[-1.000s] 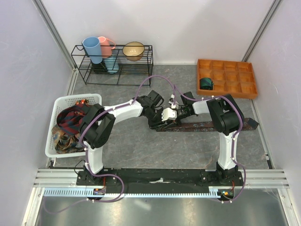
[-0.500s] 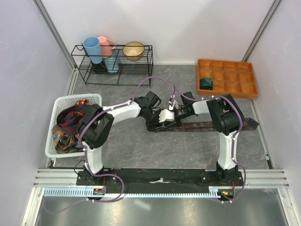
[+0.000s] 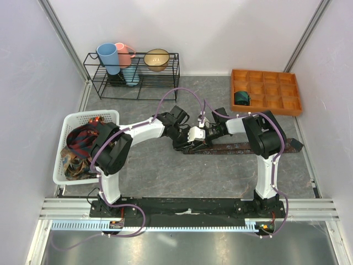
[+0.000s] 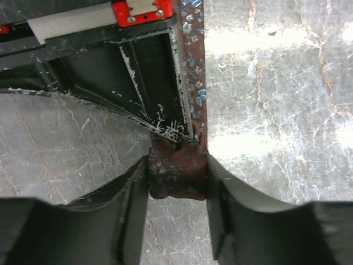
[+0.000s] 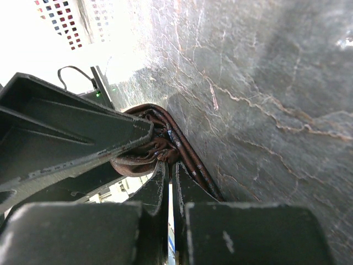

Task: Roll the ties
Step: Roll the tie at the center of the board.

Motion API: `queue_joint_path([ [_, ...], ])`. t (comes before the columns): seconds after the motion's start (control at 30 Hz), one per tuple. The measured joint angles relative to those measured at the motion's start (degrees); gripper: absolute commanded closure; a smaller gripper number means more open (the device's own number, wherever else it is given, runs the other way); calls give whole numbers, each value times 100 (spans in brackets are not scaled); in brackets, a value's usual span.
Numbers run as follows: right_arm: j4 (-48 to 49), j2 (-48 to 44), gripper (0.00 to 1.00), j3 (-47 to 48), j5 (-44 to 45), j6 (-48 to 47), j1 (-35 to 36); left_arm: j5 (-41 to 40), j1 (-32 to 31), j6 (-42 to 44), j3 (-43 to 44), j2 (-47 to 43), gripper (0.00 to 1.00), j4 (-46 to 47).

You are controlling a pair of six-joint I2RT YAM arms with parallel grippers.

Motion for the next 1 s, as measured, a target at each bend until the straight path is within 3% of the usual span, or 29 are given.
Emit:
queue_joint_path([
  [0.43,-22,9,100,0,-15,2,-17,-332,-249,-55,332,223,55,-245],
  [0.6,-20,9,100,0,-24,2,-20,-693,-385,-107,498,372,66,-382],
  [0.83,-17,-17,77,0,-46,-20,-37,-844,-433,-105,415,328,77,-339],
  [1.0,-120,-205,75,-46,9,-59,-122,-844,-426,-94,238,236,79,-164],
])
